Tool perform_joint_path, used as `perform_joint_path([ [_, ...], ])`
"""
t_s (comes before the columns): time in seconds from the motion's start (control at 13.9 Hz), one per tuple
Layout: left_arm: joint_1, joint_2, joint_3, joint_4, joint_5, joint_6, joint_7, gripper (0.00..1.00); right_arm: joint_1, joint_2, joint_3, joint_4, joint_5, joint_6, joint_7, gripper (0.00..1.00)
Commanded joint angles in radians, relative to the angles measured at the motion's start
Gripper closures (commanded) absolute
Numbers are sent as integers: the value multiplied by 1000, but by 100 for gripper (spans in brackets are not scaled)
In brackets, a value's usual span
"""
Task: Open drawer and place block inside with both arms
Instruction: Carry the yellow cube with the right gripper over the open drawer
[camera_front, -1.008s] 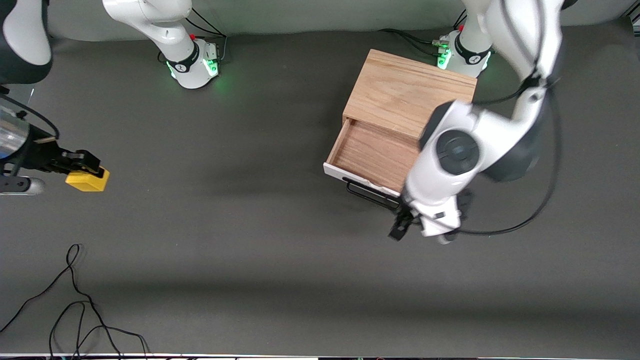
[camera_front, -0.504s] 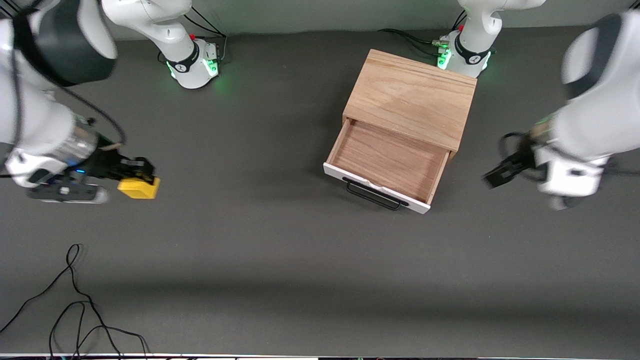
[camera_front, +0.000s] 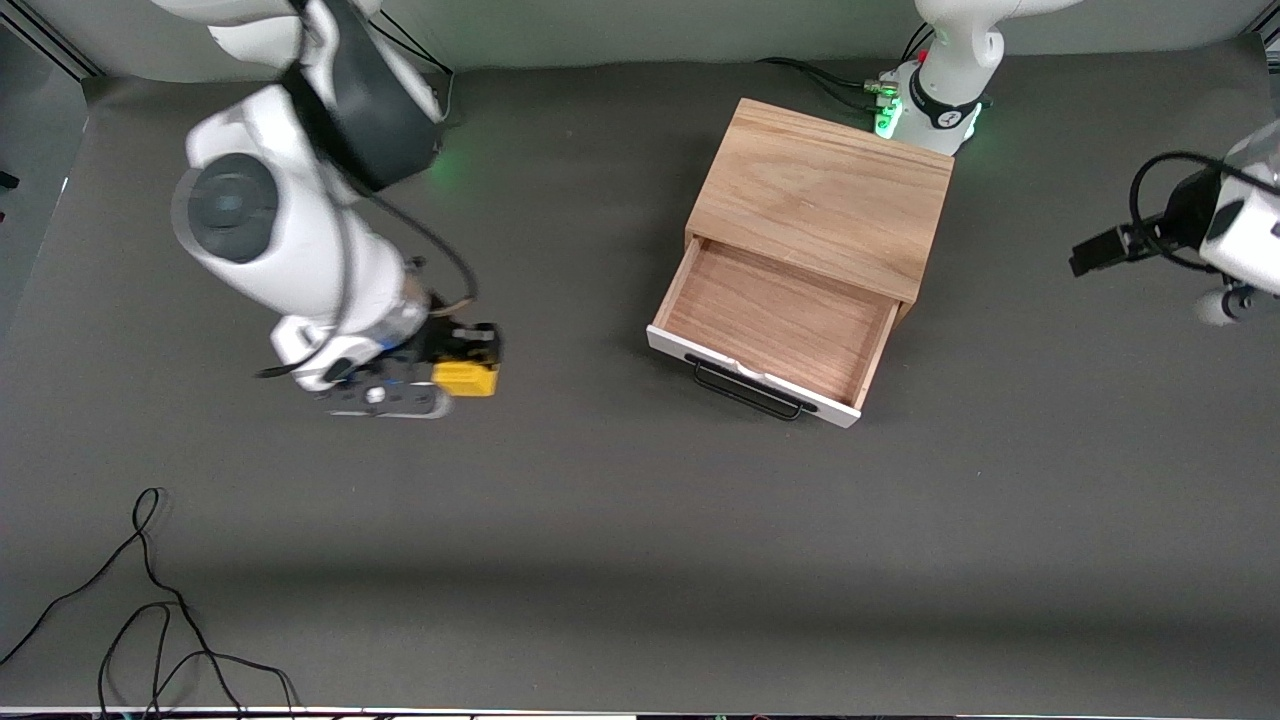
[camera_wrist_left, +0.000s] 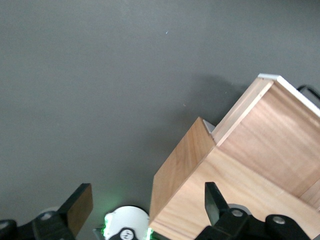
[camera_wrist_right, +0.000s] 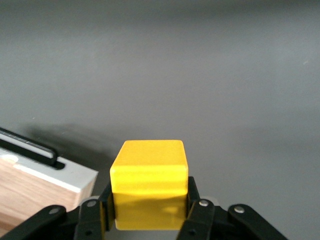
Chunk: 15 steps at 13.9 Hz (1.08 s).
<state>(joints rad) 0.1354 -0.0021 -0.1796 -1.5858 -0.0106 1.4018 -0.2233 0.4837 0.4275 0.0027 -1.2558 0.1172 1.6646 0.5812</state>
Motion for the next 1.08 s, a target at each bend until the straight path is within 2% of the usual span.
perform_joint_path([
  [0.0,12,-91,5,-101,6,37,181,0,116,103,-15,108,15,-13,131,100],
  [0.14,10,-101,5,-105,12,37,263,0,177,172,-13,177,15,-9,187,100],
  [0.36,10,-116,5,-106,9,61,257,0,290,249,-15,225,7,9,268,100],
  [0.65,10,-154,5,-177,9,157,259,0,395,278,-13,230,9,36,302,100],
  [0.86,10,-127,5,-157,-5,184,251,0,470,306,-15,230,7,52,325,100],
  [1.01,-2,-98,0,-125,-8,183,245,0,493,353,-18,230,-29,84,356,100],
])
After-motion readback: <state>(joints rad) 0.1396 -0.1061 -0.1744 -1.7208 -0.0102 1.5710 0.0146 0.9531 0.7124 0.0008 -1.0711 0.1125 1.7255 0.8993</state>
